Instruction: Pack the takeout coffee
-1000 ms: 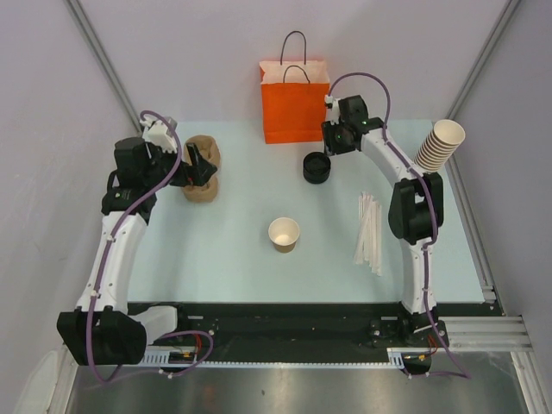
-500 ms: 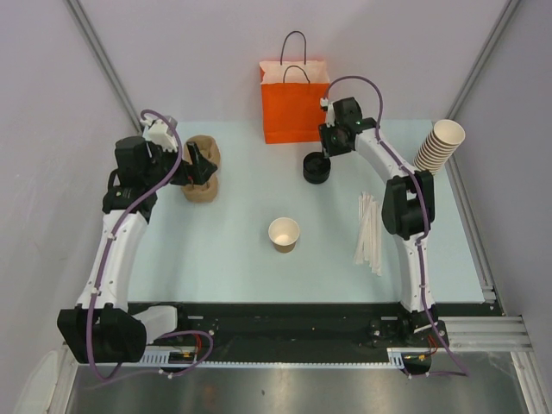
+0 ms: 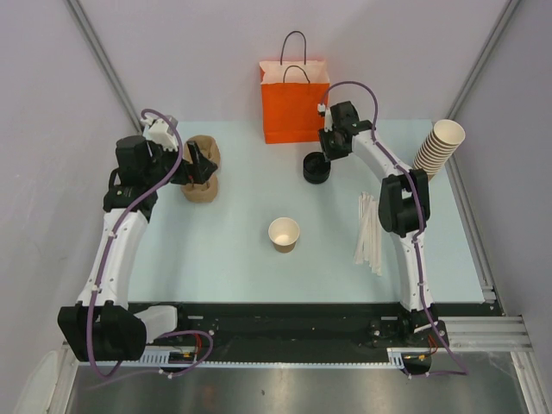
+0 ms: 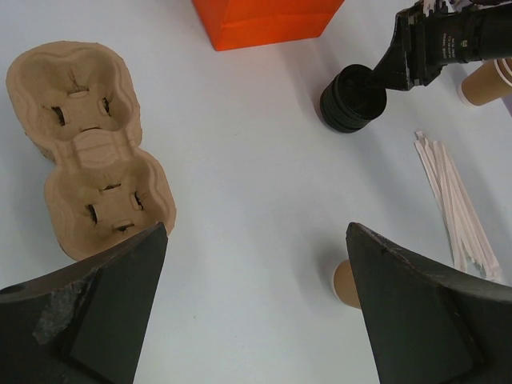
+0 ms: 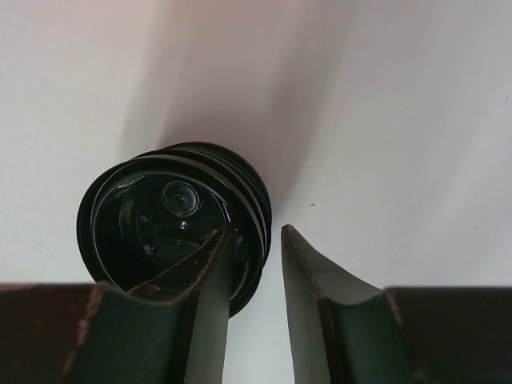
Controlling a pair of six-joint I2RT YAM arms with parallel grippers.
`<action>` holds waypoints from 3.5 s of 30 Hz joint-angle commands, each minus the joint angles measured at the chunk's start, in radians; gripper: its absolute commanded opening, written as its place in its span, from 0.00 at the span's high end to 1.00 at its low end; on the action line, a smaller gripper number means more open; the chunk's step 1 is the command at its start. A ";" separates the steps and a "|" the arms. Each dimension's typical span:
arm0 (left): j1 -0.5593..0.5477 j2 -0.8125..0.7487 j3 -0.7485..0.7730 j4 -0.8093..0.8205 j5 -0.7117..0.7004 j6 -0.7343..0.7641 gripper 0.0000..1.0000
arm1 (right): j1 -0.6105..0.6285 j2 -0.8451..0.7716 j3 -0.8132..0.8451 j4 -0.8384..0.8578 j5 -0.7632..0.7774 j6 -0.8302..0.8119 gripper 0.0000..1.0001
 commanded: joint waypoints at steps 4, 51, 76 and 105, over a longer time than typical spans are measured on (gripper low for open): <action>-0.008 0.000 0.034 0.027 0.012 -0.017 0.01 | 0.004 -0.004 0.056 0.005 0.009 -0.009 0.70; -0.006 0.026 0.043 0.028 0.038 -0.043 0.00 | 0.018 -0.071 0.068 0.005 0.045 -0.019 1.00; -0.256 0.249 0.275 0.045 0.104 0.026 0.01 | -0.053 -0.264 0.023 -0.038 -0.436 0.007 1.00; -0.724 -0.086 0.012 -0.379 0.161 1.427 0.09 | 0.306 -0.504 -0.288 -0.597 -0.915 -0.317 1.00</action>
